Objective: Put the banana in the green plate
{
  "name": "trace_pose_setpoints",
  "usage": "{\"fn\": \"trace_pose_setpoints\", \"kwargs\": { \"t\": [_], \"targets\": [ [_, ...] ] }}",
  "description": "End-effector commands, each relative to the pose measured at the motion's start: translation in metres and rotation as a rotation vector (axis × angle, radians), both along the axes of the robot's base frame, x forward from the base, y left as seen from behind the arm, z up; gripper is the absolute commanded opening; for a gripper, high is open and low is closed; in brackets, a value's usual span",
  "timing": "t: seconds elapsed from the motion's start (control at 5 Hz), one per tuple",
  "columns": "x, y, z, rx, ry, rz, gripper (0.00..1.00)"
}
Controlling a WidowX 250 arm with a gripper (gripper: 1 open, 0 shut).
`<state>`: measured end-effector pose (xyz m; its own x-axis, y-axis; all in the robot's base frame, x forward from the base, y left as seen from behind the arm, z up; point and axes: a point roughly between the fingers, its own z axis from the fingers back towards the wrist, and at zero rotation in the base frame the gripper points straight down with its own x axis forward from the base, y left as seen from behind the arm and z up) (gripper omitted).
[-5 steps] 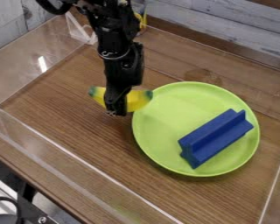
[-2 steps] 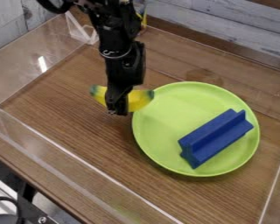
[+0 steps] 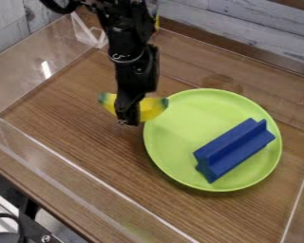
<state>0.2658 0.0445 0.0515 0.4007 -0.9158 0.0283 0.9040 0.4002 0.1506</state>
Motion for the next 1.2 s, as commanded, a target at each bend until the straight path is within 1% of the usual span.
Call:
{"fn": "trace_pose_setpoints", "kwargs": {
  "t": [0.0, 1.0],
  "targets": [
    [0.005, -0.002, 0.017, 0.009, -0.054, -0.009, 0.0],
    [0.006, -0.011, 0.029, 0.011, -0.049, -0.011, 0.0]
  ]
}}
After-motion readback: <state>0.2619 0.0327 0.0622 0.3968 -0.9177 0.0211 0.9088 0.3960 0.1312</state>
